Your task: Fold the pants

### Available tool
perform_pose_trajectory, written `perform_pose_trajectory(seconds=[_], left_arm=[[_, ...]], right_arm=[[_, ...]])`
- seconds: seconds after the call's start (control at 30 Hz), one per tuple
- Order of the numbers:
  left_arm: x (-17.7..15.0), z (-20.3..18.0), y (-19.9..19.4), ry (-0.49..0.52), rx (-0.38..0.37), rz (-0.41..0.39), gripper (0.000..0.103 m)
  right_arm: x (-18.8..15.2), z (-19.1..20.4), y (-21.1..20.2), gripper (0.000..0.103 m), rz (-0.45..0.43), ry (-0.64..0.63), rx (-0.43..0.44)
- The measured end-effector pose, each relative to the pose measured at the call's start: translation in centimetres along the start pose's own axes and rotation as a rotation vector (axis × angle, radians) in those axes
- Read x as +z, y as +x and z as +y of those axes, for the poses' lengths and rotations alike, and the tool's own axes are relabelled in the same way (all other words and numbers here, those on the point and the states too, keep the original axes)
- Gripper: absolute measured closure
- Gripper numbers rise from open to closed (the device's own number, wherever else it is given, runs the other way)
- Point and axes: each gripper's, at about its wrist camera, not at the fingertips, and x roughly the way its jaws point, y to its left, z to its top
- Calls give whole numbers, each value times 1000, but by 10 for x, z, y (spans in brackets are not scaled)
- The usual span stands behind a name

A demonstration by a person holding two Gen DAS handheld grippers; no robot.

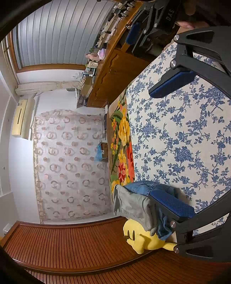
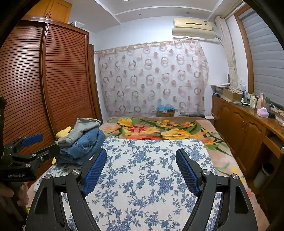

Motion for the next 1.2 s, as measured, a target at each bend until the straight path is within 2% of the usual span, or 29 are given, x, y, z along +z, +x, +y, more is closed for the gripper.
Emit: perform_pose_trajectory(seconds=[1.2], left_arm=[[-1,0,1,2,0,-1,0]], right_arm=[[-2,-2,-1,21,-4,0,-2]])
